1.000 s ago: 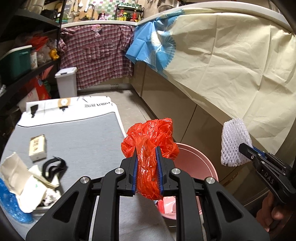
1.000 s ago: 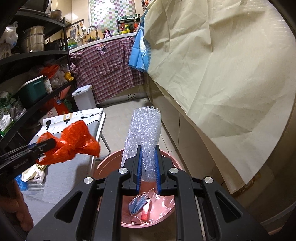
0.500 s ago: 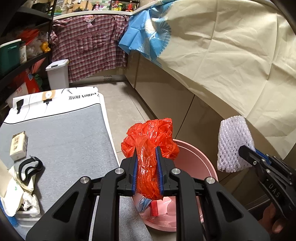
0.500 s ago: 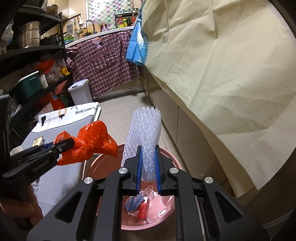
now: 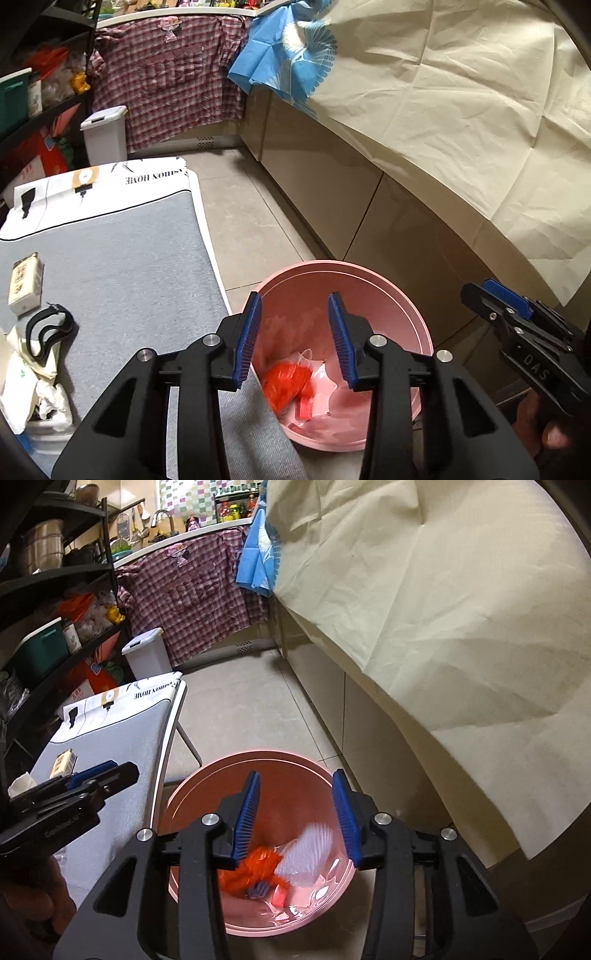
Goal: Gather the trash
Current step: 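Grasp the blue plastic bag with the left tool while the right tool grasps the black cord, then lift the blue bag and black cord and carry both toward the pink bin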
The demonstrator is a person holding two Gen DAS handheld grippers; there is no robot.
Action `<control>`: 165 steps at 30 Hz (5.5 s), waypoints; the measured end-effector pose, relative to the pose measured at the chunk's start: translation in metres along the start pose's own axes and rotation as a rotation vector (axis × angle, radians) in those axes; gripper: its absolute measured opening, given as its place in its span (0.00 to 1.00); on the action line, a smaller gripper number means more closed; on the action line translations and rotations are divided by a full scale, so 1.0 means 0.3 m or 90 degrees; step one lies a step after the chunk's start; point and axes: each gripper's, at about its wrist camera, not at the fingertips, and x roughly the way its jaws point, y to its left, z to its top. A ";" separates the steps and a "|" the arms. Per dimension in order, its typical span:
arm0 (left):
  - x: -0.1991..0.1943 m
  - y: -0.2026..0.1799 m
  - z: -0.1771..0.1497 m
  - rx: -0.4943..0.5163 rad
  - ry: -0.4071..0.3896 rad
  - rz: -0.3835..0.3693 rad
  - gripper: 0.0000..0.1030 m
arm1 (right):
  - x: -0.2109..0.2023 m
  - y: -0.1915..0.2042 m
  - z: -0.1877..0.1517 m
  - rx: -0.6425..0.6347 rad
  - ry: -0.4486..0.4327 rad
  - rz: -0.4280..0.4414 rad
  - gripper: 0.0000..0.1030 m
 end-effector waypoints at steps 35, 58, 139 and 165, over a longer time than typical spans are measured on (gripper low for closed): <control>-0.810 0.573 -0.210 -0.069 -0.119 0.160 0.37 | -0.296 0.347 -0.007 -0.062 -0.108 0.160 0.16; -0.643 0.843 -0.362 -0.234 -0.072 0.299 0.35 | 0.091 0.954 -0.103 -0.118 0.039 0.360 0.12; -0.737 0.605 -0.291 -0.133 -0.137 0.208 0.00 | -0.325 0.502 -0.065 -0.223 -0.032 0.258 0.02; -0.642 0.453 -0.240 -0.092 -0.105 0.151 0.00 | -0.221 0.292 -0.072 -0.147 -0.026 0.203 0.02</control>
